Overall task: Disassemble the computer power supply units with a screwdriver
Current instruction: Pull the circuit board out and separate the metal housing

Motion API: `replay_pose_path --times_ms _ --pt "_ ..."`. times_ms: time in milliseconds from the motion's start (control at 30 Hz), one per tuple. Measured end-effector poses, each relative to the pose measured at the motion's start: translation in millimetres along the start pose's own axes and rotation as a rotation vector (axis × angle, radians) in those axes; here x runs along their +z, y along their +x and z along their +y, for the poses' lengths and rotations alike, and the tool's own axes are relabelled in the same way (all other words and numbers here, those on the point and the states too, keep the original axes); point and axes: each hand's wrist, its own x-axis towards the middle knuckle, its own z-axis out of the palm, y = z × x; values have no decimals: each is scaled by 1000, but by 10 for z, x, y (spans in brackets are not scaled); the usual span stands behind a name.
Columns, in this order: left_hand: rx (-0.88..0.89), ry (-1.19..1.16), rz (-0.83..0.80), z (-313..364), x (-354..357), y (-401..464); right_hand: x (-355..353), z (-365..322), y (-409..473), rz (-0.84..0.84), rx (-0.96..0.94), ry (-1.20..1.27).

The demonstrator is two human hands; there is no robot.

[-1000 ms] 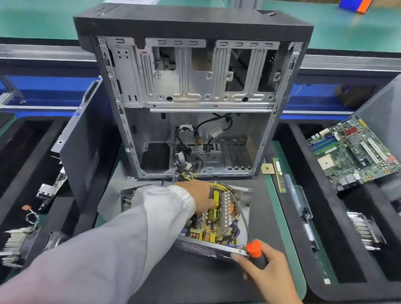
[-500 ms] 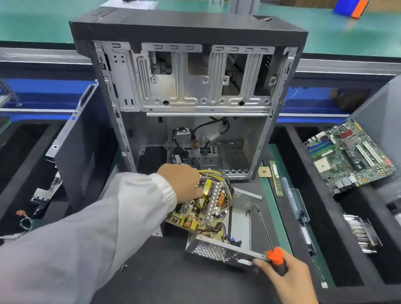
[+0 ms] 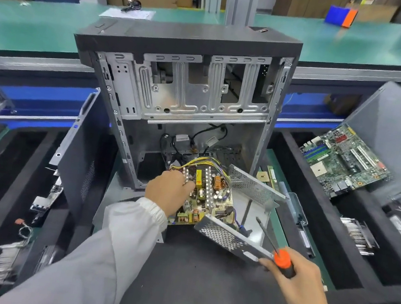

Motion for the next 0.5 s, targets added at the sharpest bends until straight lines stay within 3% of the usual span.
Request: replay_pose_path --times_ms 133,333,500 --pt "-7 16 33 27 76 -41 37 -156 34 -98 -205 -181" --pt "74 153 114 -25 104 -124 99 -167 -34 -302 -251 -262" --pt "110 213 91 18 84 -168 -41 -99 28 -392 -242 -277"
